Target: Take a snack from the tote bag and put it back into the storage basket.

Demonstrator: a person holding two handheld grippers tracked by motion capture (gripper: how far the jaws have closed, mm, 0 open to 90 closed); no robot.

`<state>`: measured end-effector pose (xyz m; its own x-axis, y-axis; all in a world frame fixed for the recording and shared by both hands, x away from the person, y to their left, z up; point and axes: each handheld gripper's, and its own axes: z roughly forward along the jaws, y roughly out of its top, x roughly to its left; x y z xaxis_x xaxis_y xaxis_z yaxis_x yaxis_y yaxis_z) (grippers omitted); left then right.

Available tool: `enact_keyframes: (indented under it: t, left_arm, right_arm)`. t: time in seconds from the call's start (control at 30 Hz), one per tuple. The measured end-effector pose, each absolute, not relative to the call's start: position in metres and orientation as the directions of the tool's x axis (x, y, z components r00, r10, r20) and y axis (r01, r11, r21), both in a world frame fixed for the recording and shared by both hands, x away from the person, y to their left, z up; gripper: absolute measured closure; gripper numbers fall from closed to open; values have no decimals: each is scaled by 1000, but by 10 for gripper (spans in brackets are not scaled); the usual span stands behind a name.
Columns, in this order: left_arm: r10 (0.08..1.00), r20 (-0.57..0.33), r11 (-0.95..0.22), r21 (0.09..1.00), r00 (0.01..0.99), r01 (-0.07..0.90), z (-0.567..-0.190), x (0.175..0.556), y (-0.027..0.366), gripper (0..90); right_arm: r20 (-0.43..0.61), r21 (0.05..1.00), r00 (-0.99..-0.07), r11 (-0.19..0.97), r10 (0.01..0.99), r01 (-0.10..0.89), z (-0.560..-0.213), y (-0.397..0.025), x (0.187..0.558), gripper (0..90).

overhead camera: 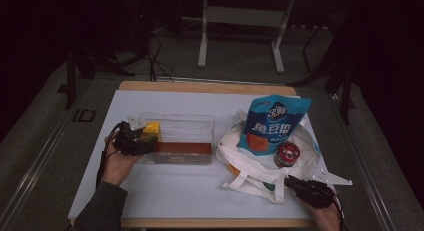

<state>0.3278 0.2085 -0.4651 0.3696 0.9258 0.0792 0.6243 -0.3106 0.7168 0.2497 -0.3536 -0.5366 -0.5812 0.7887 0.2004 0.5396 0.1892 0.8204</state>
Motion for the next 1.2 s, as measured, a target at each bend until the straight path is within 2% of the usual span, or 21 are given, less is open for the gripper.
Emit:
enact_keyframes:
  t: [0.43,0.97,1.2]
  left_arm:
    - [913,35,-294,750,407,593,-459,322,219,193]
    - [901,-5,-269,779,434,567,-449,313,226,180]
    - [895,6,-276,792,446,544,-443,308,222,159]
  right_arm:
    - [202,821,-583,189,787,539,-537,-354,250,765]
    - [201,820,-583,190,788,540,-536,-353,250,765]
    - [197,818,-579,192,791,542,-536,-353,249,764]
